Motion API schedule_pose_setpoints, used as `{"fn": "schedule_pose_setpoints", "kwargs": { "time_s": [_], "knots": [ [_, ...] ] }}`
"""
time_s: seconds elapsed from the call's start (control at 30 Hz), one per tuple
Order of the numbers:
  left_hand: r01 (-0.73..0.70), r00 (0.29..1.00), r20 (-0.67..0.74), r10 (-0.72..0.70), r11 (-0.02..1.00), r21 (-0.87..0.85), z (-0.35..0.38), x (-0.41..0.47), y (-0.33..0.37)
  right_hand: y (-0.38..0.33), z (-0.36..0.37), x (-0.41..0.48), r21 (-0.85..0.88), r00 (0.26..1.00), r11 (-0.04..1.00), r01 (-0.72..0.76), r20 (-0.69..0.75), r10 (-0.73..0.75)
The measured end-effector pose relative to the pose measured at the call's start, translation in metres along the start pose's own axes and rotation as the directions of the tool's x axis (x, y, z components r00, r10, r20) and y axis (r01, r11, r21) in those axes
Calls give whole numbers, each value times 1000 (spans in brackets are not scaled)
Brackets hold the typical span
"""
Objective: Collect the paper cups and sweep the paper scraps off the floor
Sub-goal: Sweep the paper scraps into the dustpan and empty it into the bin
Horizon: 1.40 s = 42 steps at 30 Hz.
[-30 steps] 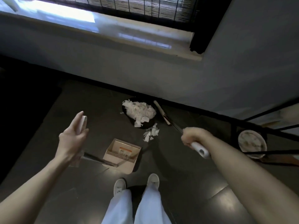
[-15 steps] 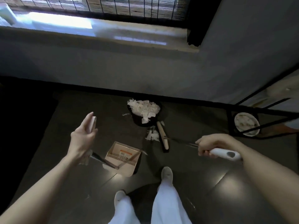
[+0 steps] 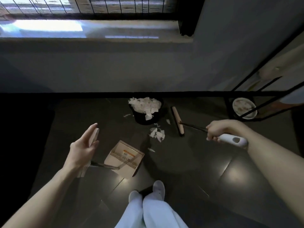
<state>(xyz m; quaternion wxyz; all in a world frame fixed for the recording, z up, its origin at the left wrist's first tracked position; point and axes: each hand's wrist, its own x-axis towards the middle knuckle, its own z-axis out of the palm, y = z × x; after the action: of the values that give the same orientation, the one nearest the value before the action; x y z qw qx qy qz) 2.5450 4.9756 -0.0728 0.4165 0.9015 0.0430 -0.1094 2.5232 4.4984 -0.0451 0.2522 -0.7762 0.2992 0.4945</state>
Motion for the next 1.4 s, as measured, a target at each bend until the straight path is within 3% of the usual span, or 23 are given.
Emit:
{"fn": "schedule_pose_setpoints", "kwargs": {
  "time_s": [0.1, 0.2, 0.37, 0.63, 0.83, 1.13, 1.27, 1.4],
  "knots": [
    [-3, 998, 66, 4, 1000, -19, -3, -8, -6, -13, 32, 25, 8, 999, 1000, -14, 33, 14],
    [-38, 990, 137, 39, 999, -7, -2, -21, -14, -15, 71, 32, 140, 990, 990, -28, 143, 8],
    [-74, 982, 166, 88, 993, -91, 8, -41, -20, -9, 118, 7, 308, 978, 950, -57, 206, -8],
    [-161, 964, 203, 172, 984, -69, 1, -55, -31, 18, 155, -61, 526, 994, 849, -39, 106, -20],
    [-148, 961, 224, 162, 986, -76, 6, -57, -25, 15, 168, -83, 413, 998, 910, -43, 67, 17],
    [-153, 977, 128, 172, 978, -145, 22, -45, -27, -44, 219, -24, 288, 991, 958, -16, 132, -23],
    [-161, 979, 99, 176, 977, -142, 24, -35, -24, -48, 246, -41, 78, 983, 997, 6, 181, -20],
    [-164, 975, 127, 180, 978, -130, 19, -25, -28, -47, 257, -75, 5, 978, 999, 33, 206, -33]
  ]
}}
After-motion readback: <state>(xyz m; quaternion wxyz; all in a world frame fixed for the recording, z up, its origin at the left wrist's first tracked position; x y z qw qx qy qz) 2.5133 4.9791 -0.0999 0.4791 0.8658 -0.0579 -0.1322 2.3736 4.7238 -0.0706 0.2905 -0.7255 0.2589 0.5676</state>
